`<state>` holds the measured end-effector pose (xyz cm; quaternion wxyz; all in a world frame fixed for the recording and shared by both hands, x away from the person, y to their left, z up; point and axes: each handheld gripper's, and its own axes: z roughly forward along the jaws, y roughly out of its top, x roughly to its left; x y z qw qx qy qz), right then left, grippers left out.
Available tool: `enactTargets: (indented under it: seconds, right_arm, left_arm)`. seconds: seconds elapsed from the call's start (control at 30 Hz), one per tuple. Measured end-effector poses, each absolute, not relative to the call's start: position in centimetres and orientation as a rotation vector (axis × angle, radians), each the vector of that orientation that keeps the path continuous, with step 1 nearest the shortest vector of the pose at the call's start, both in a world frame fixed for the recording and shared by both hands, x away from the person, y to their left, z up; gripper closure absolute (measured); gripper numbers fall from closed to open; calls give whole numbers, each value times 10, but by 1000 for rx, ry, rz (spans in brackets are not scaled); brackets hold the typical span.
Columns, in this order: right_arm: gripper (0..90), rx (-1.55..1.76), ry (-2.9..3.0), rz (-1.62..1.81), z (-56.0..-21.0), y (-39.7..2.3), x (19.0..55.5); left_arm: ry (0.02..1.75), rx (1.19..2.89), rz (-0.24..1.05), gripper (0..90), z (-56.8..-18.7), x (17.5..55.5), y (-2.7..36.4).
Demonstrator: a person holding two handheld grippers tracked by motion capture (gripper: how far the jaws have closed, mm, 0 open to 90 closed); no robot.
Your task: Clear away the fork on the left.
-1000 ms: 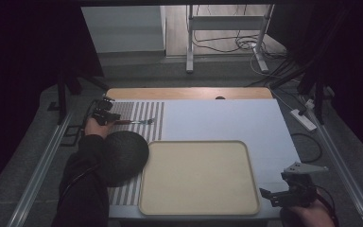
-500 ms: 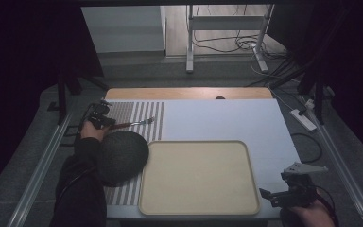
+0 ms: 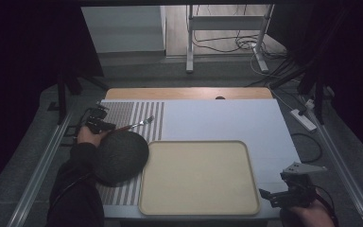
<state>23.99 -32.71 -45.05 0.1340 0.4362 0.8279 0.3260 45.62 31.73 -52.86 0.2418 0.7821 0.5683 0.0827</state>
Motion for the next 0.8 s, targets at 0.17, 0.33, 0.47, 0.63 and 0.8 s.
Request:
enactTargets:
  seconds: [0.17,0.33,0.47,0.63,0.8]
  right_arm:
    - [0,1256,2401,944,-450,-327,240]
    - [0,1253,2402,943,-450,-327,239]
    - [0,1252,2403,943,-451,-327,239]
    - [0,1253,2404,944,-451,-327,239]
    - [0,1249,2405,944,-451,-327,239]
  left_arm:
    - [1540,2099,245,636,-522,457,314]
    - [1508,2084,256,379,-516,460,305]
    - [1494,2093,255,179,-515,464,297]
    - [1460,2150,235,0,-515,469,283]
    - [1432,2203,222,0,-518,475,269]
